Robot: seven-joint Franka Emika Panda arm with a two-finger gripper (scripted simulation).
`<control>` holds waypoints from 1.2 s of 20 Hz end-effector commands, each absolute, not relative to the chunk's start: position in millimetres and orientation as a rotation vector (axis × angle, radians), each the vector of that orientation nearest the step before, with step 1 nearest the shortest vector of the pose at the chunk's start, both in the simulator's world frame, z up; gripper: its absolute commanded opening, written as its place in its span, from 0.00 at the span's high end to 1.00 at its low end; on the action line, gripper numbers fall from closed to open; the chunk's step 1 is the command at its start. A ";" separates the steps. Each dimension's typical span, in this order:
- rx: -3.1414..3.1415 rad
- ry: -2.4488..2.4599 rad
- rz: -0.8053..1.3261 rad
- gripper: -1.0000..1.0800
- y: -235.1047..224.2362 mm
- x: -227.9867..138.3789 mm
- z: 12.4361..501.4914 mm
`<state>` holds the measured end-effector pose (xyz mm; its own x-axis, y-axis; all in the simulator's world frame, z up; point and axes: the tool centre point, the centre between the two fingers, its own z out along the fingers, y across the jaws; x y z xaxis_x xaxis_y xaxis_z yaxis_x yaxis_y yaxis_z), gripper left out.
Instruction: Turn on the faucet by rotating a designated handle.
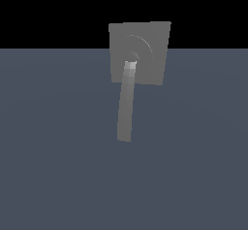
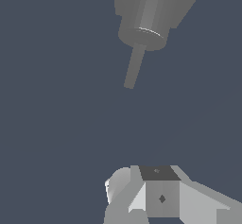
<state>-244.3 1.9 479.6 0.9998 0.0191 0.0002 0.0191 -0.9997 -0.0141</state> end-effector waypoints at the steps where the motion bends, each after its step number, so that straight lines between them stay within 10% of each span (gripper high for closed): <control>1: -3.127 -0.030 0.000 1.00 1.9 -244.3 479.6; 24: -3.271 -0.175 -0.141 1.00 2.2 -238.1 504.1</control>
<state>-238.6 2.1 500.8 0.9937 0.0903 0.0662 0.0825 -0.9903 0.1118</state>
